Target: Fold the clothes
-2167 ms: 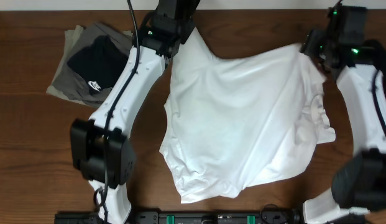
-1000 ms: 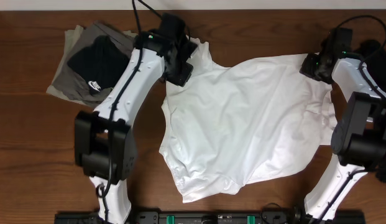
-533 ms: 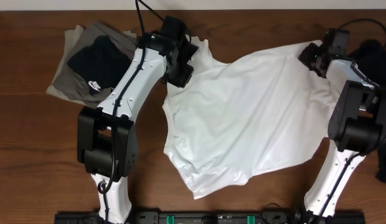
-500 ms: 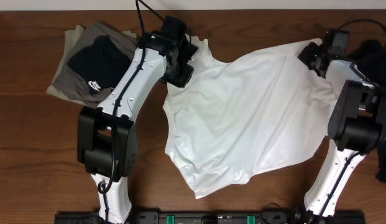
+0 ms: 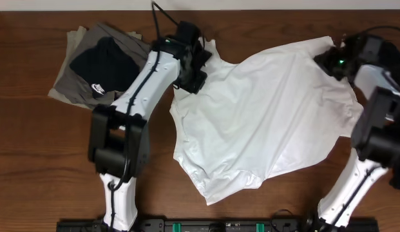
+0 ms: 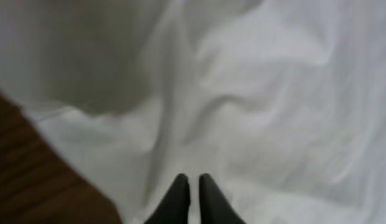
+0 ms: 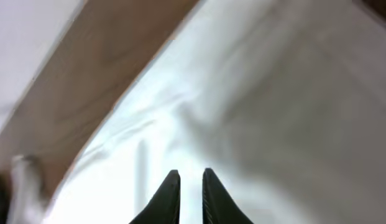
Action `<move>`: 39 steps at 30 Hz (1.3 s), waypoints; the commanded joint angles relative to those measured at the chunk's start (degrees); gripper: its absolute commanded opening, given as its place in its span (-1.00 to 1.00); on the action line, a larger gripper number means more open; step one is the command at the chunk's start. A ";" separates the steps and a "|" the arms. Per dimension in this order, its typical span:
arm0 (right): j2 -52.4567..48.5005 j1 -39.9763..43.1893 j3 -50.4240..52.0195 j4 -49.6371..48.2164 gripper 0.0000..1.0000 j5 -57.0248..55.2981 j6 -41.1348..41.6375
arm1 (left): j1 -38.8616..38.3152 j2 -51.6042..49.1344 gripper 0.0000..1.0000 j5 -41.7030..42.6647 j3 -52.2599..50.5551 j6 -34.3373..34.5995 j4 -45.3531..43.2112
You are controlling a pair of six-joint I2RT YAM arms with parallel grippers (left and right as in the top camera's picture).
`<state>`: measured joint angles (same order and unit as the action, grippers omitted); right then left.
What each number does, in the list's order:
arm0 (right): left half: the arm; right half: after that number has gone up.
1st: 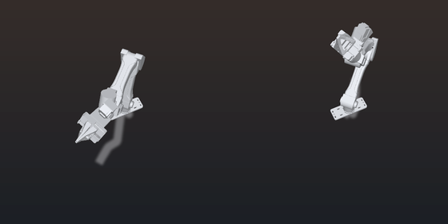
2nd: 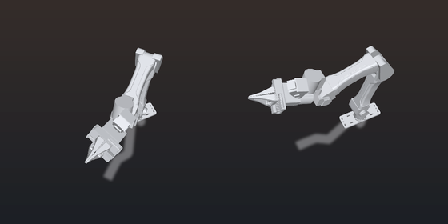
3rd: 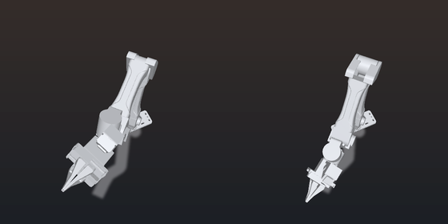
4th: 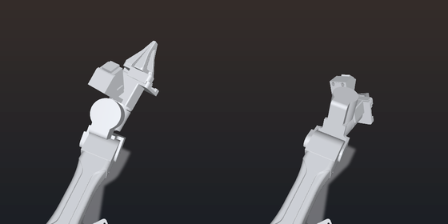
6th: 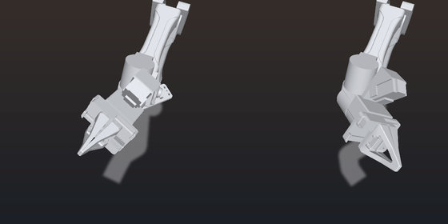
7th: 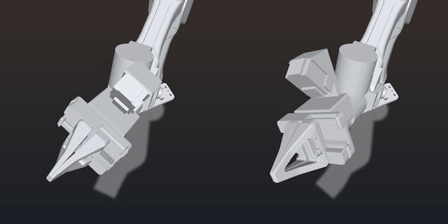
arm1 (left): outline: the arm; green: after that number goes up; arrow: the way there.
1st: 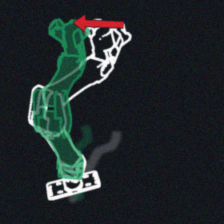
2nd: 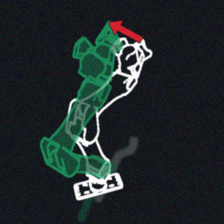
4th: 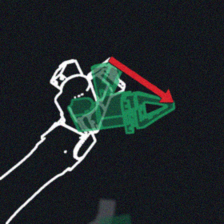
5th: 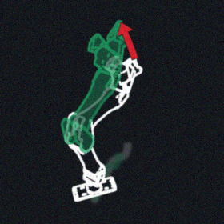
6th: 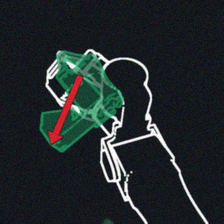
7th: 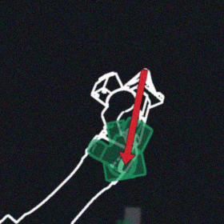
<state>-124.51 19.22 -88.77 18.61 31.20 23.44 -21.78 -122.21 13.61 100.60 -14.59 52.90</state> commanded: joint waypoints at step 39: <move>30.10 -4.04 15.93 29.88 -0.39 -27.91 -2.60 | 5.01 -11.50 -0.16 -15.80 28.00 2.51 -3.28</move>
<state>-93.32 12.43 -76.34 49.58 8.05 18.46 -16.82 -137.80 -1.56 124.92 -11.84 46.48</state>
